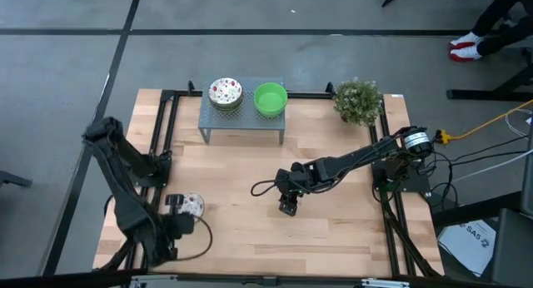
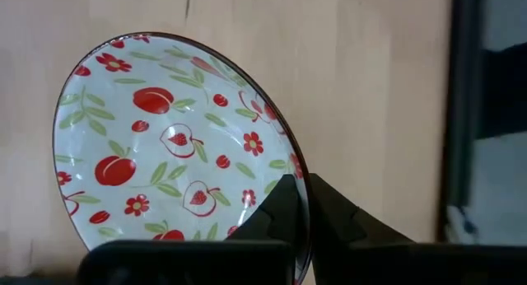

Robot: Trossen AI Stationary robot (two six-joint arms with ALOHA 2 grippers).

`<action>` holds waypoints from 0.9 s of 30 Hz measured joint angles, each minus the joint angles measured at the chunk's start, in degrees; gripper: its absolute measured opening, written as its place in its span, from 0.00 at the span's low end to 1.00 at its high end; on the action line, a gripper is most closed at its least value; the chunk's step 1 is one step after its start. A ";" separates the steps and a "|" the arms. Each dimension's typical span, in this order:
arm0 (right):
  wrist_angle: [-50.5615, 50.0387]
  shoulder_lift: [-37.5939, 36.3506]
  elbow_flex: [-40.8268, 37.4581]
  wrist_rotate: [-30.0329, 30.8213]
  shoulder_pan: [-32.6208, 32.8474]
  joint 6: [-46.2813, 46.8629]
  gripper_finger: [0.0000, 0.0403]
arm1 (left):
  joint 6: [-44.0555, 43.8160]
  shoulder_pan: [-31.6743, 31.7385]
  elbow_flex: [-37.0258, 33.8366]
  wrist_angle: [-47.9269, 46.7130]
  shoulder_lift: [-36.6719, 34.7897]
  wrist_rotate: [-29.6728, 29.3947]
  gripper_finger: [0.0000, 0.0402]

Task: Pick & Place Mini bowls
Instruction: Stack the white patterned bowl on the white patterned bowl on the shelf

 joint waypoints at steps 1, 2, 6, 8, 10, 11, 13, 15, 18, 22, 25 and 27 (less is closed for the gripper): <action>0.02 0.00 0.00 0.00 0.00 0.14 0.61 | 0.76 0.76 0.00 -0.03 -1.45 0.87 0.01; 0.02 0.00 0.00 0.00 0.00 0.21 0.61 | 1.51 1.56 0.00 -0.07 -2.79 1.60 0.01; 0.30 0.00 0.00 0.01 0.00 0.04 0.61 | 4.23 5.32 0.02 -0.12 -7.64 1.75 0.01; 0.44 0.00 0.02 0.00 0.00 0.04 0.61 | 6.01 7.72 0.02 -0.34 -9.70 1.72 0.01; 0.65 0.00 0.02 0.00 0.00 0.02 0.61 | 8.06 10.37 0.02 -0.56 -11.45 1.64 0.01; 0.67 0.00 0.02 0.02 0.00 0.20 0.61 | 9.20 11.79 0.02 -0.57 -12.21 1.40 0.01; 0.68 0.00 0.02 0.00 0.00 0.01 0.61 | 11.78 14.78 0.02 -0.55 -13.45 0.42 0.01; 0.43 0.00 0.03 -1.24 -0.03 -2.53 0.61 | 14.62 17.61 0.02 -0.50 -14.34 -0.18 0.01; -2.54 -0.02 0.07 -9.46 -0.06 -7.11 0.61 | 17.99 21.95 0.02 -0.50 -15.26 0.50 0.02; -4.67 -0.41 0.07 -18.36 -0.09 -11.65 0.61 | 20.74 26.55 0.08 -0.38 -16.07 1.43 0.01; -4.45 -1.11 -0.62 -19.74 -0.22 -14.58 0.61 | 23.15 29.20 1.39 -0.36 -16.29 1.48 0.01; -3.86 -2.81 -3.24 -21.11 -0.22 -14.58 0.61 | 24.51 30.84 3.12 -0.15 -16.29 1.49 0.01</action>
